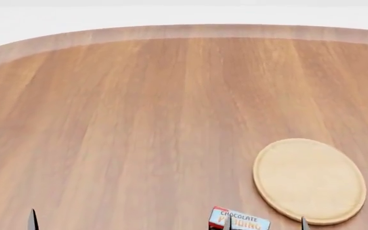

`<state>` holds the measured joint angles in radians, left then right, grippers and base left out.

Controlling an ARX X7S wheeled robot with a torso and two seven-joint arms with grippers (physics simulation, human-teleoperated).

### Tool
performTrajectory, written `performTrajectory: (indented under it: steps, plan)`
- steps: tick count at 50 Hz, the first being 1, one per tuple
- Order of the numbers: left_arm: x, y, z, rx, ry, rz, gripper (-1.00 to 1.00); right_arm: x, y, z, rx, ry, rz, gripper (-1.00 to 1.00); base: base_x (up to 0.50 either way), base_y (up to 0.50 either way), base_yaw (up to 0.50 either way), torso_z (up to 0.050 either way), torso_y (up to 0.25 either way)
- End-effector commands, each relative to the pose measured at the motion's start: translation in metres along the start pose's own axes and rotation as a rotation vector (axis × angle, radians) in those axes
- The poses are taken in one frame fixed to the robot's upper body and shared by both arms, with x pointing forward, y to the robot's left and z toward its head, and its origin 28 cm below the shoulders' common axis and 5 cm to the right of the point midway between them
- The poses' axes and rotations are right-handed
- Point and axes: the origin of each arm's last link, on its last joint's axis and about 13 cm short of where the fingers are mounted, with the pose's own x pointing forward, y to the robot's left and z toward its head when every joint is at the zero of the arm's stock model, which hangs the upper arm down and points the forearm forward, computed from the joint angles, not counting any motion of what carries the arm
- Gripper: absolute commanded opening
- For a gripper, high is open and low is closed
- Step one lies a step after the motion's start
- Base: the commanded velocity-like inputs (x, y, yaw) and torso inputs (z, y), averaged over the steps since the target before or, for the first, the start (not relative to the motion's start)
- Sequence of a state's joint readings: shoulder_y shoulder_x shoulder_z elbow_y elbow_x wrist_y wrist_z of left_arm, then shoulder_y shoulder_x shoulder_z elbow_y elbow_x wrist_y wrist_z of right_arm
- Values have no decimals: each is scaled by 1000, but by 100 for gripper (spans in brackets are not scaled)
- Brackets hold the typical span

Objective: Put the chocolate pudding to the left of the plate.

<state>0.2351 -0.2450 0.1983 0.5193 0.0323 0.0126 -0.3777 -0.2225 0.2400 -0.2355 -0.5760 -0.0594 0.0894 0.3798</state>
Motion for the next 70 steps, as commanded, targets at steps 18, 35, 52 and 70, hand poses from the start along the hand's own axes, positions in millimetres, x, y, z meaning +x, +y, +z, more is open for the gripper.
performTrajectory:
  steps: [18,35,52,70]
  plan:
    - [0,0,2,-2,0,-3,100,0,1,-1,-3,2,5,100,214,0,0,0,0]
    - [-1,-1,2,-3,3,-10,100,0,1,0,-3,5,10,100,215,0,0,0,1]
    - [0,0,-1,-5,5,-9,100,0,1,-1,-5,8,13,100,215,0,0,0,0]
    - [1,1,0,2,2,0,100,2,-6,6,29,-19,15,100,131,0,0,0,0]
